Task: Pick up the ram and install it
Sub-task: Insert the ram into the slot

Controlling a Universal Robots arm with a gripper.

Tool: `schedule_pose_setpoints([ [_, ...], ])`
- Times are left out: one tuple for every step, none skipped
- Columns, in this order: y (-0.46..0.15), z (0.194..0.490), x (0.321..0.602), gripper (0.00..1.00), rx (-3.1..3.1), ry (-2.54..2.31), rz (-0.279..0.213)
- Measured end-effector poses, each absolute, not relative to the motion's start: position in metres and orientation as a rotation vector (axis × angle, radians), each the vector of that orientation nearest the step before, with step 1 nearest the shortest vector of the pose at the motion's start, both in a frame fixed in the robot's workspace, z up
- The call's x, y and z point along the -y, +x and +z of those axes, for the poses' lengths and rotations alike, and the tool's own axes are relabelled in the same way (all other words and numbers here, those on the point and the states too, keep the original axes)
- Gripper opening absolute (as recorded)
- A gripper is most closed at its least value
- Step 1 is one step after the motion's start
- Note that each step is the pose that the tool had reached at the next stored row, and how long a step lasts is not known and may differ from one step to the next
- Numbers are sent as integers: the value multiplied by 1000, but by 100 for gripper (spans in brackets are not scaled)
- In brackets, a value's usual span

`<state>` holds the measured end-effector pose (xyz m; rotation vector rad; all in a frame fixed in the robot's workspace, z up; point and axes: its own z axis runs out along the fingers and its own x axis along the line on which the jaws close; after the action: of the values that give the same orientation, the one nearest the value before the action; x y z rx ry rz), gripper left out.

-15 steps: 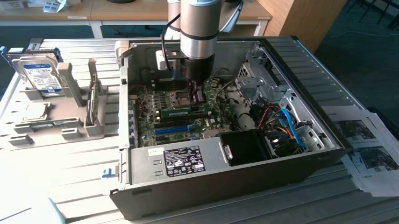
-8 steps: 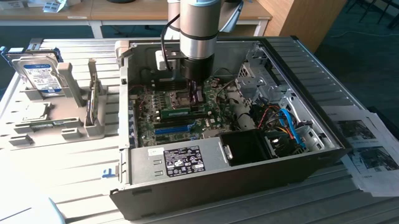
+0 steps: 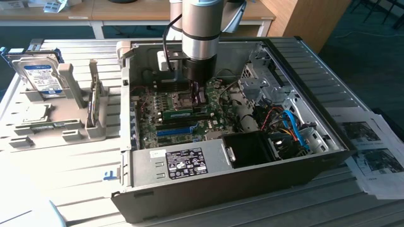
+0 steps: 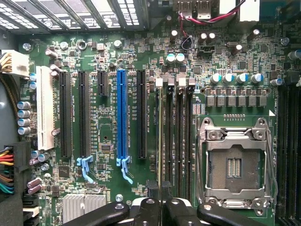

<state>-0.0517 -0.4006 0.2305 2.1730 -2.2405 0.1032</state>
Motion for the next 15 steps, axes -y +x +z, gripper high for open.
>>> schedule_pose_setpoints([
  [-52, 230, 400, 12, 2241, 2173, 103],
  [-52, 230, 400, 12, 2241, 2173, 104],
  [-52, 230, 400, 12, 2240, 2173, 104],
  [-52, 230, 400, 12, 2240, 2173, 104],
  [-52, 230, 400, 12, 2240, 2173, 104],
  [-52, 231, 400, 12, 2240, 2173, 104],
  [-52, 230, 400, 12, 2240, 2173, 103],
  [-52, 231, 400, 12, 2240, 2172, 102],
  [-52, 231, 400, 12, 2239, 2172, 101],
  [-52, 231, 400, 12, 2239, 2171, 101],
  [-52, 231, 400, 12, 2238, 2171, 100],
  [-52, 230, 400, 12, 2238, 2171, 99],
  [-52, 230, 400, 12, 2238, 2171, 99],
  [-52, 230, 400, 12, 2238, 2171, 99],
  [-52, 230, 400, 12, 2238, 2171, 99],
])
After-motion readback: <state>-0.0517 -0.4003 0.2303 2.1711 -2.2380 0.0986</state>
